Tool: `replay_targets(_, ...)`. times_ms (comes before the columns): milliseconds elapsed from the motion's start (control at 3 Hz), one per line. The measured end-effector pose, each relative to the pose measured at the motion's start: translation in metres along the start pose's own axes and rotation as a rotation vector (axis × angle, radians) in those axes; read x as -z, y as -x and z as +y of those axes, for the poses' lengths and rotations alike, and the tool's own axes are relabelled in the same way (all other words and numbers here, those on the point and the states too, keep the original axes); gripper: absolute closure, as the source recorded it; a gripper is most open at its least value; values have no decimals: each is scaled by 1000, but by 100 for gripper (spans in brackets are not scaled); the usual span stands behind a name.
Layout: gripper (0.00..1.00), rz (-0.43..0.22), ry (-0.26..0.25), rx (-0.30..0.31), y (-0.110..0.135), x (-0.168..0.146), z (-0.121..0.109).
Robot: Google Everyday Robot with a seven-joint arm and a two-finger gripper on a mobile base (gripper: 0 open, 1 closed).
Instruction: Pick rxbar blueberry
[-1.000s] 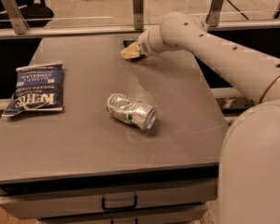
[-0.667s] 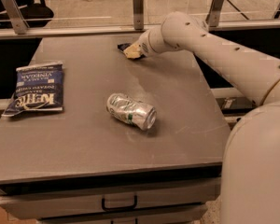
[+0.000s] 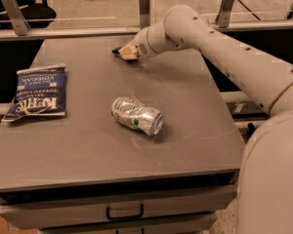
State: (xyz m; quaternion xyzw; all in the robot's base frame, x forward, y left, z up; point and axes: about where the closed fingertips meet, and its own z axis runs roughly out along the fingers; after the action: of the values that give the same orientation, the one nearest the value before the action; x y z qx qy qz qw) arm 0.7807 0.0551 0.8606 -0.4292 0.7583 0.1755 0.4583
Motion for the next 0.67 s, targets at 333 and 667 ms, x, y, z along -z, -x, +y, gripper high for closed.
replay_targets(333,100,-92,69,91,44,21,17)
replay_targets(667,100,-190,95,174,86,54,24)
